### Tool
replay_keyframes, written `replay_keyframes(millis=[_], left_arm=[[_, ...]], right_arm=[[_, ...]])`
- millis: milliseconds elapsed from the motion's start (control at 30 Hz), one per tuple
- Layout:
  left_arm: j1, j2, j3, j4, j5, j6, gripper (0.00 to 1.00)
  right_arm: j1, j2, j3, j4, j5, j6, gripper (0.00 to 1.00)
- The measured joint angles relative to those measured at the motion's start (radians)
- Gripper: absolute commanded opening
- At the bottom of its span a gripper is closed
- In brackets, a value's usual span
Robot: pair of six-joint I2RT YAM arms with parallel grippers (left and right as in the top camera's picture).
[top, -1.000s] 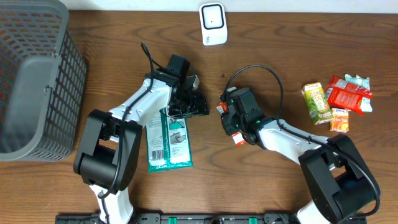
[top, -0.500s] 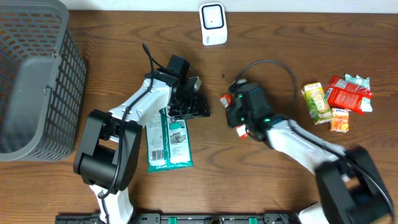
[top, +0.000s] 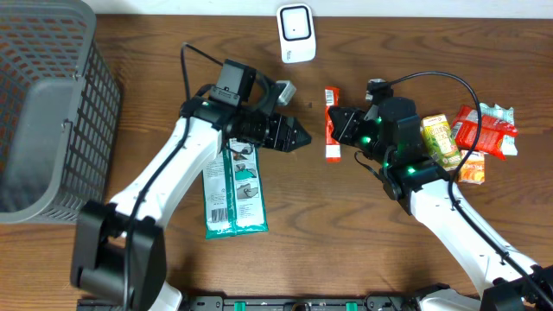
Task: Scan the item barcode
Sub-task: 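Lift the stick with the right gripper and pass it to the left gripper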
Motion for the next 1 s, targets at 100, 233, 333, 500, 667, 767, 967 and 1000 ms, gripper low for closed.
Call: replay_keyframes(millis=[100, 233, 333, 500, 667, 767, 967, 1000], left_arm=[[-0.013, -0.028, 0.0, 0.027, 0.021, 0.0, 0.64], [-0.029, -0.031, 0.0, 0.038, 0.024, 0.001, 0.63], [-0.031, -0.031, 0.0, 0.051, 0.023, 0.0, 0.63], [-0.031, -0.031, 0.0, 0.082, 0.023, -0.013, 0.5], [-0.037, -0.031, 0.0, 0.115, 0.023, -0.03, 0.5], [-0.047, -0.031, 0.0, 0.135, 0.023, -0.04, 0.5], [-0.062, -0.031, 0.0, 0.159, 0.023, -0.05, 0.35], [-0.062, -0.031, 0.0, 0.164, 0.023, -0.055, 0.31]], right_arm=[[0.0, 0.0, 0.0, 0.052, -0.021, 0.068, 0.01], [0.0, 0.0, 0.0, 0.146, -0.066, 0.138, 0.01], [0.0, 0.0, 0.0, 0.185, -0.089, 0.182, 0.01], [0.0, 0.0, 0.0, 0.194, -0.103, 0.235, 0.01], [0.002, 0.0, 0.0, 0.218, -0.108, 0.28, 0.01], [0.004, 0.0, 0.0, 0.224, -0.106, 0.298, 0.01], [0.035, 0.0, 0.0, 0.225, -0.087, 0.31, 0.01], [0.038, 0.0, 0.0, 0.225, -0.085, 0.311, 0.01]])
